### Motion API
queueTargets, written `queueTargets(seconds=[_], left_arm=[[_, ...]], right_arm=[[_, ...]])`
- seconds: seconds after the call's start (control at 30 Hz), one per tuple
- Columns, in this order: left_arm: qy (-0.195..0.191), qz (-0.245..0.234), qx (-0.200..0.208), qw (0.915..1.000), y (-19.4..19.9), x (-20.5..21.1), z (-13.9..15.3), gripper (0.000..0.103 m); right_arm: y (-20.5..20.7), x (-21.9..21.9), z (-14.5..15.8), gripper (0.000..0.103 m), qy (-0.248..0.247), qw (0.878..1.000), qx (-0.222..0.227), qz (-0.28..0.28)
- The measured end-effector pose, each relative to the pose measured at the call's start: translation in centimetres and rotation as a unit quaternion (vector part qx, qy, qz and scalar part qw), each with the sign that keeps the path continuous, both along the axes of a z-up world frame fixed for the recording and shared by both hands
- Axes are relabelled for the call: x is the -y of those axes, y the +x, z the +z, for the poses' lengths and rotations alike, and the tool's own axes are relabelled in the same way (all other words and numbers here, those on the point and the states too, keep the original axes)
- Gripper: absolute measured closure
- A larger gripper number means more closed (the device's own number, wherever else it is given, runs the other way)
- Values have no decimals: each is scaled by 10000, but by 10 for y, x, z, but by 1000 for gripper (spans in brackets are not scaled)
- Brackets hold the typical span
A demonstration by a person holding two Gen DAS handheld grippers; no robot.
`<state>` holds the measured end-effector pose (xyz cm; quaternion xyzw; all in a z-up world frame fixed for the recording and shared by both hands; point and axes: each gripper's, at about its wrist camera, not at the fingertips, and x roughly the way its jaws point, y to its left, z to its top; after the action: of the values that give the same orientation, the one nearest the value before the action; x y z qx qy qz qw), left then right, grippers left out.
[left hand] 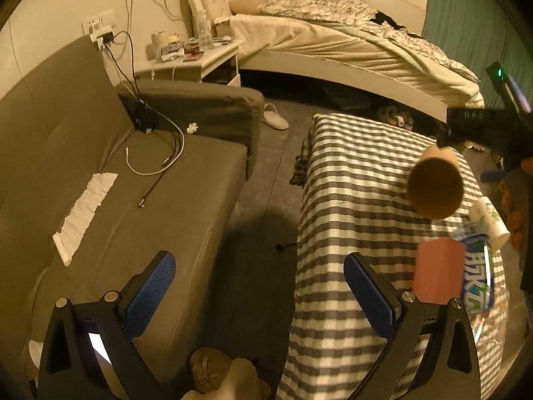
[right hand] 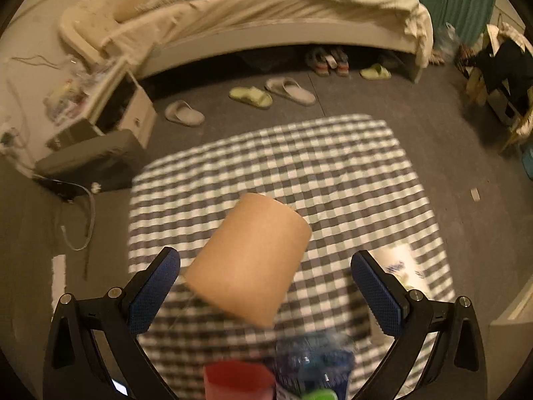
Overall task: Flip cup upside down
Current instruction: 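Reach the right gripper to the tan paper cup lying on its side, then close the right gripper on the tan cup's body and lift it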
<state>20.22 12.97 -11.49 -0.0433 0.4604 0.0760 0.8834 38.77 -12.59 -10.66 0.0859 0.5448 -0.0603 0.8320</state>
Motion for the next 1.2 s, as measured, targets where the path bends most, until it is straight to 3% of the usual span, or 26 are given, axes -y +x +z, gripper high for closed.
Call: queueTargets(seconds=[0.13,0.43,0.5,0.73,1.0,1.2], left_arm=[[-43,43,-24,10000,11,-4,-7,0],[-48,96,-81,9999,8,-11,-8,0],[-31,121,-79,9999,4,-13,-5,0],[146,189,62,9997,-17,-16,21,0],[184,184,522,9983,-65,0,73,0],[73,18,759,9971,-121,26,93,0]], right_arm=[[6,-3,-28,0,172,9995,-266,8],[15,-27,-57,1,732,9932,-831,371],[18,-33,-63,13,746,9918,-924,479],[-2,-46,-37,17,471,9926,-662,904],[-110,-27,50,17,421,9915,-81,1232],[-216,6,63,17,346,9938,-118,1047]])
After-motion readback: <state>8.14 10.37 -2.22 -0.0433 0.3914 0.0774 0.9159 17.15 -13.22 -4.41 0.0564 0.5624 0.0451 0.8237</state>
